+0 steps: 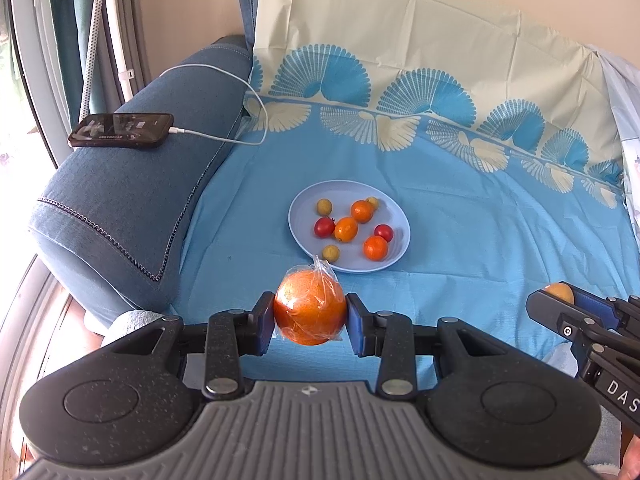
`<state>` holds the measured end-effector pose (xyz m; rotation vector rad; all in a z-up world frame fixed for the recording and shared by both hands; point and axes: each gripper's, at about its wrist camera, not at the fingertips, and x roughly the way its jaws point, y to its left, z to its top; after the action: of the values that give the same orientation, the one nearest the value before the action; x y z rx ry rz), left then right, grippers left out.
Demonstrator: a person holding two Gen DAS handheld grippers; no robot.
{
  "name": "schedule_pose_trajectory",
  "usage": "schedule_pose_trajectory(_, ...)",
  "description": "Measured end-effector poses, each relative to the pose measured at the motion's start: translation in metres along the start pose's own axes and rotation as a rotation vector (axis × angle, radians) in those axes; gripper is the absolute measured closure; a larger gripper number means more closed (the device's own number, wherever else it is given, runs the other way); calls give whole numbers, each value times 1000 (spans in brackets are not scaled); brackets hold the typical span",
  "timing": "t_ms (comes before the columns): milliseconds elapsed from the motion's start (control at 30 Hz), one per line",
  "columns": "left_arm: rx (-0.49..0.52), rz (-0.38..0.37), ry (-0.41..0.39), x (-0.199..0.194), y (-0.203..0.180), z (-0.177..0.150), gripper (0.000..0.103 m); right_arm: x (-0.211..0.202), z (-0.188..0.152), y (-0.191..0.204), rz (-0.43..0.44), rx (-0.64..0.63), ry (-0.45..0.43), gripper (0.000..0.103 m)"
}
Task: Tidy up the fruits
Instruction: 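Carry the bagged tangerine and tan fruit over the plate, then open both tools to release the fruits onto the plate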
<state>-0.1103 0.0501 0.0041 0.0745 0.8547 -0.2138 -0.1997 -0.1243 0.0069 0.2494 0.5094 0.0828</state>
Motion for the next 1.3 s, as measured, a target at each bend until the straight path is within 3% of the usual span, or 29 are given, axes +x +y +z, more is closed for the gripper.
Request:
schedule_pose_trajectory(300,-15,3,52,26,6,11,62,24,5,-3,-3,-4,44,73)
schedule_pose_trajectory(567,-21,-8,94,66,6,40,62,64,12,-16,-12,29,82,73)
schedule_pose_trajectory(967,9,0,162,170,-5,99,62,176,34,-48,-15,39,155,73)
schedule_pose_trajectory(1300,43,15,227,254,-13,126,62,267,41,-49,4,-30,191,73)
